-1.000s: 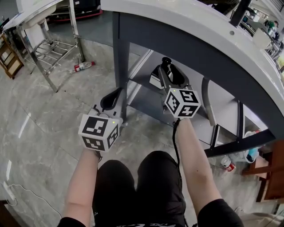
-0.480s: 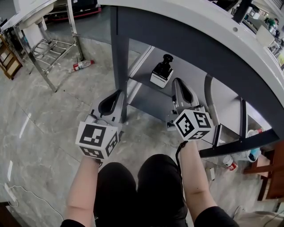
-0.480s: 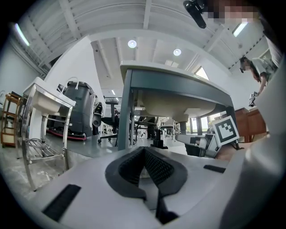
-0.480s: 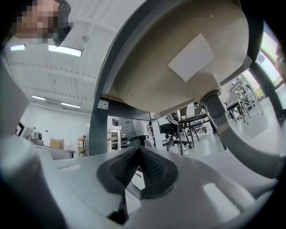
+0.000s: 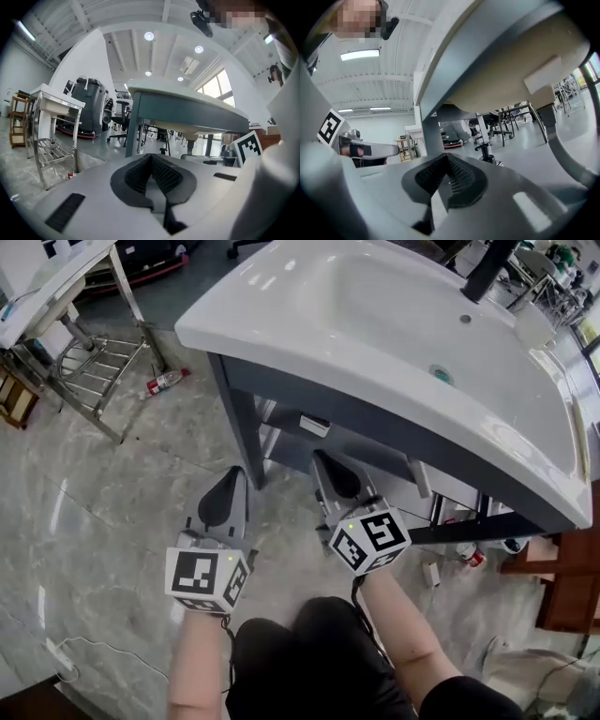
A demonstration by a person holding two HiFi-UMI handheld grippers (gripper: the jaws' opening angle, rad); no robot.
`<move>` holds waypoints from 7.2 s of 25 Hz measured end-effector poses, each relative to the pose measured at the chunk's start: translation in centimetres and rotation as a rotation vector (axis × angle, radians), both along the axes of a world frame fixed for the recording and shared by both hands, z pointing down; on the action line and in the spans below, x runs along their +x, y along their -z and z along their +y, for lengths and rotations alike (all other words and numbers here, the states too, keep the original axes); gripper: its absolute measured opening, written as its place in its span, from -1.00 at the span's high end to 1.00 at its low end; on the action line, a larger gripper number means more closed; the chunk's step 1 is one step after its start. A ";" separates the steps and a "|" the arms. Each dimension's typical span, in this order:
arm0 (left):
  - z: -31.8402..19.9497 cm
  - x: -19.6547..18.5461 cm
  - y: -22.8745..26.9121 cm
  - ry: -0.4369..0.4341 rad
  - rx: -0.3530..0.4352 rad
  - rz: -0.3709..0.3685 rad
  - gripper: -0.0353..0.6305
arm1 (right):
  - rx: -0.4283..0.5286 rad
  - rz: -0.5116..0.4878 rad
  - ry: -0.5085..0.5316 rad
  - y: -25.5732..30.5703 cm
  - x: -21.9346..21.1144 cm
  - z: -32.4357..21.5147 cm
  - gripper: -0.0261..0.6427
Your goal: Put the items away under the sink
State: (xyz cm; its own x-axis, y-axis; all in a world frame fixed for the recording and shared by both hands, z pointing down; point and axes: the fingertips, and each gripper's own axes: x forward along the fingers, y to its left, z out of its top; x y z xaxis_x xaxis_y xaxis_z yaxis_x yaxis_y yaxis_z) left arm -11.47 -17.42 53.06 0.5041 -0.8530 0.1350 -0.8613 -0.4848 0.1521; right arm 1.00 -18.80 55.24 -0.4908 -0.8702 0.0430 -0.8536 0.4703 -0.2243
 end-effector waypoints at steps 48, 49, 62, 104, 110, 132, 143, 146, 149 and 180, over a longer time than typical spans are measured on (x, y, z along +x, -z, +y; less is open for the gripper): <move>-2.1 23.5 32.0 -0.278 -0.056 -0.072 0.87 | -0.113 0.055 -0.611 31.7 35.9 -1.0 -0.06; -2.8 24.3 32.0 -0.275 -0.062 -0.074 0.87 | -0.122 0.074 -0.608 31.2 36.5 -2.1 -0.15; -10.4 30.3 30.2 -0.236 -0.080 -0.104 0.87 | -0.176 0.205 -0.545 26.0 40.3 -10.9 -0.44; -10.0 28.2 28.3 -0.244 -0.124 -0.099 0.87 | -0.122 0.321 -0.582 27.4 41.0 -13.0 -0.28; -7.0 25.2 29.1 -0.255 -0.102 -0.058 0.87 | -0.082 0.298 -0.562 30.5 37.1 -8.4 -0.28; 14.3 8.2 24.6 -0.271 -0.144 -0.062 0.87 | -0.063 0.185 -0.415 30.8 13.9 16.0 -0.28; 14.2 6.4 17.1 -0.218 -0.146 -0.042 0.87 | -0.090 0.196 -0.228 20.3 7.0 17.3 -0.28; 12.3 6.4 14.8 -0.193 -0.107 -0.046 0.87 | -0.068 0.198 -0.174 17.2 6.0 15.6 -0.28; 10.1 6.1 11.5 -0.176 -0.077 -0.069 0.87 | -0.053 0.208 -0.149 13.4 5.8 13.3 -0.28; -4.5 9.9 -9.0 -0.192 0.132 -0.008 0.87 | 0.015 0.340 -0.262 -7.4 14.4 -6.5 -0.28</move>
State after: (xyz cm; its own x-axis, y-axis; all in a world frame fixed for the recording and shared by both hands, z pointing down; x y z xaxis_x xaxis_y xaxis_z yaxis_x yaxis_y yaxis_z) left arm -1.58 -21.95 62.04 0.6584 -0.7519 0.0330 -0.7520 -0.6554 0.0696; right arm 15.36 -25.27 62.60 -0.2137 -0.9653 0.1503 -0.9687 0.2293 0.0955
